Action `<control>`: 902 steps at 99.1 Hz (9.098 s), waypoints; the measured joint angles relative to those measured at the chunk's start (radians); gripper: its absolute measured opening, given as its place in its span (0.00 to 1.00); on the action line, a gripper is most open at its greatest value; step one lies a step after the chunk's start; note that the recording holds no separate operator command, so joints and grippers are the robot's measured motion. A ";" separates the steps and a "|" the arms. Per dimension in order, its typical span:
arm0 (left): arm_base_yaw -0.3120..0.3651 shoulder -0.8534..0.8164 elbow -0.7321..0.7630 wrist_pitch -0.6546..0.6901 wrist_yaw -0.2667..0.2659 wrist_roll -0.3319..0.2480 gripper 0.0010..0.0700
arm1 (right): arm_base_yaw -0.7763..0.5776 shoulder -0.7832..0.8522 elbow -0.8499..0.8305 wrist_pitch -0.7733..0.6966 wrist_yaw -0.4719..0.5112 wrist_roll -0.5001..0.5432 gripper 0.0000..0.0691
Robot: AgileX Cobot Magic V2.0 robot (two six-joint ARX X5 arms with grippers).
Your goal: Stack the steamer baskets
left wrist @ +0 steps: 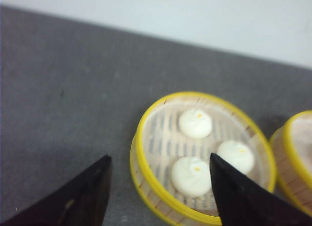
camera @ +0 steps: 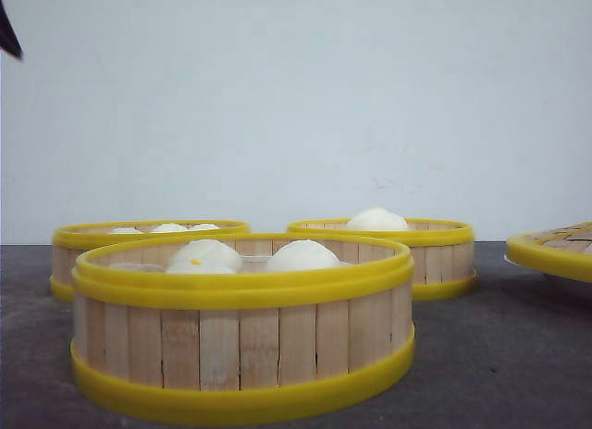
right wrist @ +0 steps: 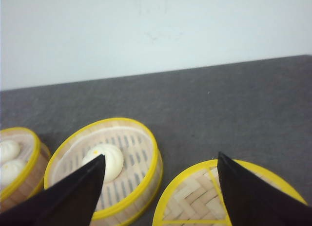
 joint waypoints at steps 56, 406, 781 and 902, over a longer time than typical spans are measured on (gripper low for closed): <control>-0.024 0.669 0.397 -0.147 -0.001 0.026 0.39 | 0.048 0.028 0.000 -0.006 -0.013 0.000 0.66; -0.436 0.433 0.219 -0.291 0.058 0.134 0.02 | 0.087 0.049 0.000 -0.050 -0.015 -0.007 0.66; -0.460 -0.747 -0.123 -0.520 0.074 -0.005 0.38 | 0.352 0.740 0.806 -0.534 0.006 -0.125 0.05; -0.460 -0.747 -0.123 -0.512 0.101 -0.005 0.38 | 0.613 0.800 0.547 -0.383 0.077 -0.102 0.04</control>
